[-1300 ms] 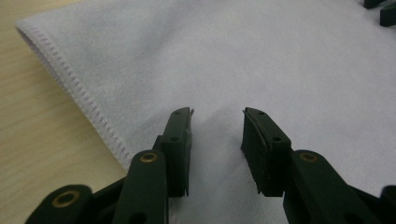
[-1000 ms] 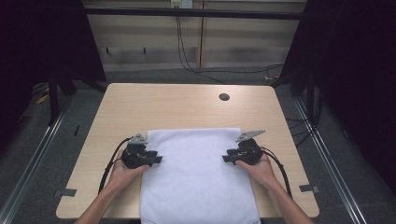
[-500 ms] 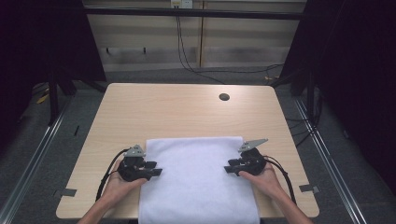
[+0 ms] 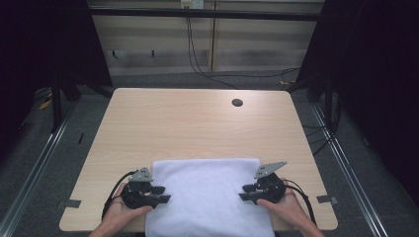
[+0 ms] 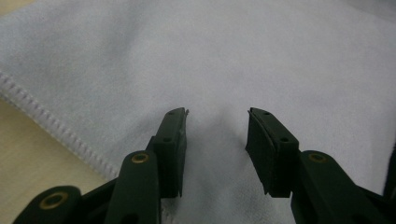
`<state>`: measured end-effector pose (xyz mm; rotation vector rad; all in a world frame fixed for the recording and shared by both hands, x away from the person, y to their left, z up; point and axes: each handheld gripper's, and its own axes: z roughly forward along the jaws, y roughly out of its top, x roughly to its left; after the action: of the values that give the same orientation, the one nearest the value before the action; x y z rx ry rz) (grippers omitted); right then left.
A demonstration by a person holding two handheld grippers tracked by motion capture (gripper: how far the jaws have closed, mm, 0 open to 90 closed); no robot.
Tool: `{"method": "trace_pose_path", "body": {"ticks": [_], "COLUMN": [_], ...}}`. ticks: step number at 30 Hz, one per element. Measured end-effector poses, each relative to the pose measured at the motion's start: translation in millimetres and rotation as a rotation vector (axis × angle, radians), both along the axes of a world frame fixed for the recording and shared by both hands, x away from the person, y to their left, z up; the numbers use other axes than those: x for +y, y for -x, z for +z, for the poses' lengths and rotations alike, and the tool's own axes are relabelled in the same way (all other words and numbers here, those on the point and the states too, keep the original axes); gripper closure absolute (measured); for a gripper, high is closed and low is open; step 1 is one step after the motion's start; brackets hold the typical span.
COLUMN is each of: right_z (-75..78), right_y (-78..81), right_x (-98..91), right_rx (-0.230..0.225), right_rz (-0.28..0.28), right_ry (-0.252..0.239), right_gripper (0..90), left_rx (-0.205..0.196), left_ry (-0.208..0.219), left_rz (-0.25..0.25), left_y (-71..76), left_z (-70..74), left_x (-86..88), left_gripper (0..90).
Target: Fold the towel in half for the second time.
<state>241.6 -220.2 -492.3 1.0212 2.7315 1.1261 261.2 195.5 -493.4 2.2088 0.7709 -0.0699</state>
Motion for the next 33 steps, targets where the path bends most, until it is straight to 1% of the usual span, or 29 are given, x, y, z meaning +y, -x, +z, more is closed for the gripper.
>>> {"method": "trace_pose_path", "body": {"ticks": [2,3,4,5,6,7,8,9,10,11,12,13,14,15,16,17,18,19,20,21,23,24,25,26,27,28,30,31,33], "right_z": [1.0,2.4,3.9,3.9,8.8,12.3,12.3,18.2,20.3,20.3,26.3,26.3,30.3,30.9,30.9,27.2,24.7,24.7,19.5,17.3,15.1,11.5,9.9,8.2,7.0,4.9,0.2,-2.0,-4.6], "right_y": [3.9,3.1,0.9,0.9,-8.4,-13.4,-13.4,-22.9,-26.0,-26.0,-36.0,-36.0,-46.3,-51.1,-51.1,-59.5,-62.2,-62.2,-67.6,-70.3,-73.3,-80.2,-83.7,-86.6,-88.1,-89.4,-89.1,-89.5,-88.9], "right_x": [0.5,0.0,-1.4,-1.4,-8.4,-13.5,-13.5,-23.9,-27.4,-27.4,-37.0,-37.0,-44.9,-47.6,-47.6,-49.9,-48.8,-48.8,-45.8,-46.3,-47.3,-50.9,-53.1,-55.0,-56.1,-56.5,-53.4,-52.1,-50.7], "right_rx": [0.007,0.004,-0.004,-0.004,-0.028,-0.043,-0.043,-0.063,-0.077,-0.077,-0.093,-0.093,-0.096,-0.100,-0.100,-0.090,-0.088,-0.088,-0.088,-0.083,-0.082,-0.068,-0.063,-0.050,-0.040,-0.032,-0.028,-0.016,-0.011], "right_rz": [-0.002,-0.002,-0.025,-0.025,-0.064,-0.095,-0.095,-0.134,-0.146,-0.146,-0.179,-0.179,-0.213,-0.242,-0.242,-0.284,-0.281,-0.281,-0.276,-0.271,-0.281,-0.281,-0.284,-0.284,-0.283,-0.274,-0.263,-0.261,-0.263], "right_ry": [0.009,0.014,0.013,0.013,-0.007,-0.016,-0.016,-0.045,-0.046,-0.046,-0.049,-0.049,-0.056,-0.055,-0.055,-0.058,-0.060,-0.060,-0.022,-0.021,-0.020,-0.024,-0.025,-0.046,-0.056,-0.068,-0.046,-0.039,-0.021], "right_gripper": [64.8,65.8,64.4,64.4,64.0,64.4,64.4,64.4,64.4,64.4,63.2,63.2,60.5,57.6,57.6,55.5,55.3,55.3,52.8,52.1,51.0,50.4,50.0,50.0,50.2,51.1,53.7,53.9,54.5], "left_rx": [-0.009,-0.023,-0.032,-0.032,-0.048,-0.048,-0.065,-0.080,-0.096,-0.096,-0.089,-0.089,-0.104,-0.104,-0.104,-0.106,-0.094,-0.094,-0.070,-0.059,-0.061,-0.068,-0.047,-0.047,-0.054,-0.060,-0.062,-0.066,-0.072], "left_ry": [-0.009,0.007,0.014,0.014,0.037,0.037,0.046,0.044,0.059,0.059,0.065,0.065,0.055,0.069,0.069,0.094,0.102,0.102,0.093,0.099,0.098,0.113,0.116,0.116,0.114,0.102,0.091,0.088,0.079], "left_rz": [-0.011,0.002,0.020,0.020,0.033,0.033,0.040,0.046,0.063,0.063,0.074,0.074,0.106,0.126,0.126,0.171,0.178,0.178,0.177,0.179,0.185,0.206,0.213,0.213,0.221,0.219,0.208,0.207,0.215], "left_y": [-1.2,-8.8,-13.1,-13.1,-22.8,-22.8,-27.0,-31.4,-40.0,-40.0,-48.0,-48.0,-55.5,-58.4,-58.4,-66.4,-70.3,-70.3,-76.9,-80.8,-84.3,-91.5,-95.2,-95.2,-96.4,-95.8,-92.6,-90.7,-87.0], "left_z": [0.9,3.9,6.2,6.2,11.8,11.8,14.7,17.6,21.2,21.2,22.2,22.2,21.9,21.0,21.0,17.1,15.3,15.3,13.5,13.0,12.9,11.9,11.0,11.0,9.1,8.3,8.4,8.9,8.9], "left_x": [-0.6,-0.5,0.0,0.0,1.0,1.0,1.1,1.3,1.9,1.9,2.4,2.4,3.1,4.0,4.0,5.5,6.8,6.8,7.1,7.6,7.8,8.7,9.0,9.0,9.2,9.4,9.1,9.7,13.3], "left_gripper": [60.1,60.1,60.1,60.2,60.8,62.0,62.0,62.2,61.9,61.2,60.4,59.1,56.2,51.9,51.5,50.6,49.9,48.6,45.6,43.9,43.6,43.0,42.7,40.6,40.8,40.9,39.9,39.7,38.9]}}
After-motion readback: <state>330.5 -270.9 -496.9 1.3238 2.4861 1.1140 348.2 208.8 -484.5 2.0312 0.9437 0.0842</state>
